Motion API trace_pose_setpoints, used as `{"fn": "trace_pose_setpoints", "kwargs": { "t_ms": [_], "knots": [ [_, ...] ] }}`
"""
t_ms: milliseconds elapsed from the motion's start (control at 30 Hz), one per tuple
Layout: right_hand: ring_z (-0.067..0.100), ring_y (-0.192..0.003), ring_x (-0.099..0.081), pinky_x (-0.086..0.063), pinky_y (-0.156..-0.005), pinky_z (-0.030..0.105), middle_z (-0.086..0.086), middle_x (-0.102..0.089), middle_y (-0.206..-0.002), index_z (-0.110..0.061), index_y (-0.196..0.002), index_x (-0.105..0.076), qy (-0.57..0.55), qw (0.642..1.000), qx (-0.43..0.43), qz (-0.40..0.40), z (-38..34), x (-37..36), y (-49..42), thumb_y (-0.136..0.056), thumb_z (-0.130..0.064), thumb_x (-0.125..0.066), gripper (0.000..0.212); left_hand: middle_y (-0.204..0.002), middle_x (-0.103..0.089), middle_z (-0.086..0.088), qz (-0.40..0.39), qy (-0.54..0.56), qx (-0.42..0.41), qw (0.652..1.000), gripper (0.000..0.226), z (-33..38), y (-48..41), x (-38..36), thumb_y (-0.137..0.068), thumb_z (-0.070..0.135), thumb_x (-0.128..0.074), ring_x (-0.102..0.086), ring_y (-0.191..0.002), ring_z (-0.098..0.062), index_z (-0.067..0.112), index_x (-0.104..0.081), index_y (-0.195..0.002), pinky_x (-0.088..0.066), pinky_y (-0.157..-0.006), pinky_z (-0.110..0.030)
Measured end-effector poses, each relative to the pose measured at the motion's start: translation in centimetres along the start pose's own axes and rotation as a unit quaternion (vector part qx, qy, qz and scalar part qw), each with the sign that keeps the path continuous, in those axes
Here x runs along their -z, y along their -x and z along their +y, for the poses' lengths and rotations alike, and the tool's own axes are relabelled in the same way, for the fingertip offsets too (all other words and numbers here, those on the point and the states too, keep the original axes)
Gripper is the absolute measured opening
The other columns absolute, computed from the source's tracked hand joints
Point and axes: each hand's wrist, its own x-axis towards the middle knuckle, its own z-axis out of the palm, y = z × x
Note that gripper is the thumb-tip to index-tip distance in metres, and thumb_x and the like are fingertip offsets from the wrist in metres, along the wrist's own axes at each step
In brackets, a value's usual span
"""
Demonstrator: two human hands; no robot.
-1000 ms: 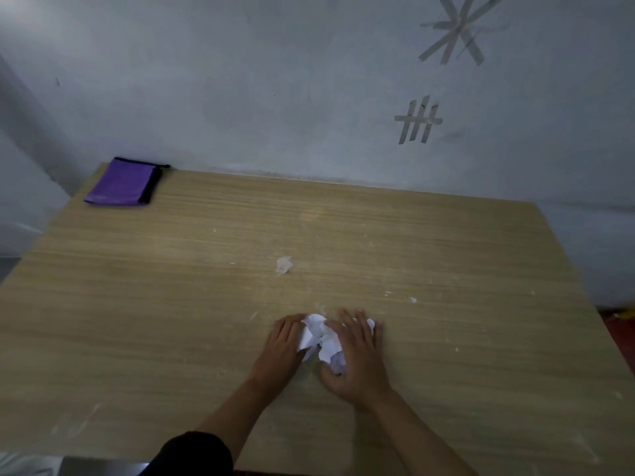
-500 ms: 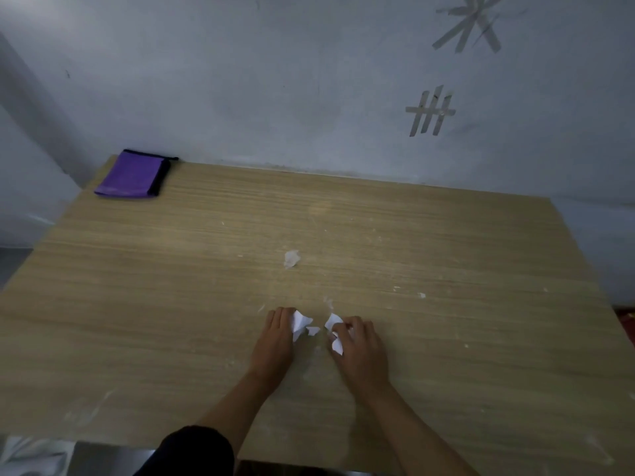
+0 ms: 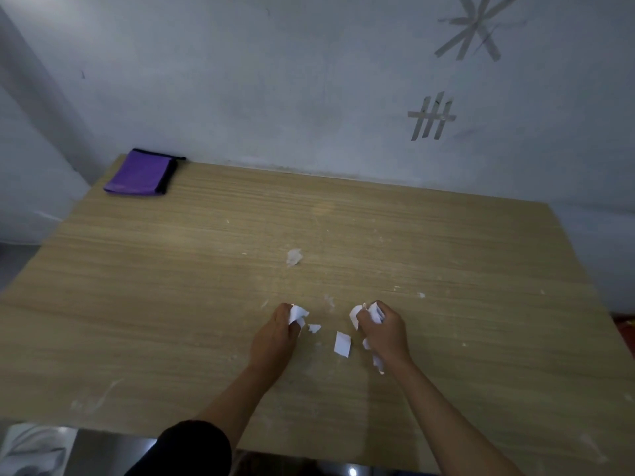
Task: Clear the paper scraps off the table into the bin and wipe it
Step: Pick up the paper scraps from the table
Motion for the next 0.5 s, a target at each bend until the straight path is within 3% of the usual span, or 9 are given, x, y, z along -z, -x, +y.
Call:
{"fn": "trace_pose_setpoints", "kwargs": {
  "t_ms": [100,167,267,367,500],
  "knots": [
    [0.011,-0.047,-0.037,-0.030,-0.049,0.027,-0.006,-0.036,-0.048,-0.020,-0.055,-0.034,0.138,0.989,0.053,-0.016,0.7,0.9,0.0,-0.079,-0.025,-0.061,0.036,-0.115,-0.058,-0.009,-0.050,-0.056,-0.035,0.997,0.044,0.5,-0.1,-0.2,-0.089,0.041,-0.030,-0.059,-0.097,-0.031,0.014,-0.047,-0.118,-0.045,-0.075,-0.037],
    [0.014,-0.051,-0.045,-0.033,-0.050,0.027,-0.005,-0.044,-0.053,-0.023,-0.060,-0.039,0.242,0.967,0.077,-0.028,1.0,0.9,0.3,-0.081,-0.029,-0.057,0.028,-0.126,-0.053,-0.008,-0.075,-0.114,-0.042,0.990,0.060,0.8,-0.2,-0.6,-0.084,0.057,-0.029,-0.057,-0.104,-0.031,0.016,-0.047,-0.125,-0.046,-0.077,-0.036],
    [0.020,-0.072,-0.059,-0.040,-0.061,0.029,-0.006,-0.059,-0.078,-0.025,-0.087,-0.056,0.311,0.942,0.115,-0.043,1.1,0.8,0.6,-0.083,-0.029,-0.053,0.007,-0.123,-0.054,-0.004,-0.058,-0.157,-0.067,0.984,0.044,1.0,0.0,-1.4,-0.087,0.050,-0.049,-0.057,-0.102,-0.025,0.024,-0.050,-0.122,-0.044,-0.071,-0.032],
    [0.019,-0.092,-0.061,-0.041,-0.069,0.027,-0.007,-0.061,-0.106,-0.036,-0.120,-0.056,0.337,0.929,0.142,-0.060,1.5,0.8,1.1,-0.086,-0.032,-0.047,0.035,-0.117,-0.055,-0.004,-0.048,-0.159,-0.068,0.984,0.047,0.6,0.0,-1.5,-0.087,0.055,-0.030,-0.059,-0.101,-0.024,0.026,-0.054,-0.115,-0.045,-0.068,-0.033],
    [0.022,-0.092,-0.062,-0.045,-0.067,0.030,-0.001,-0.057,-0.107,-0.035,-0.119,-0.058,0.368,0.908,0.193,-0.057,2.0,0.3,2.4,-0.079,-0.050,-0.028,0.052,-0.112,-0.058,-0.009,-0.030,-0.146,-0.083,0.985,0.051,0.3,0.0,-1.4,-0.086,0.055,-0.027,-0.063,-0.089,-0.031,0.018,-0.056,-0.107,-0.049,-0.063,-0.037]
  ]
}}
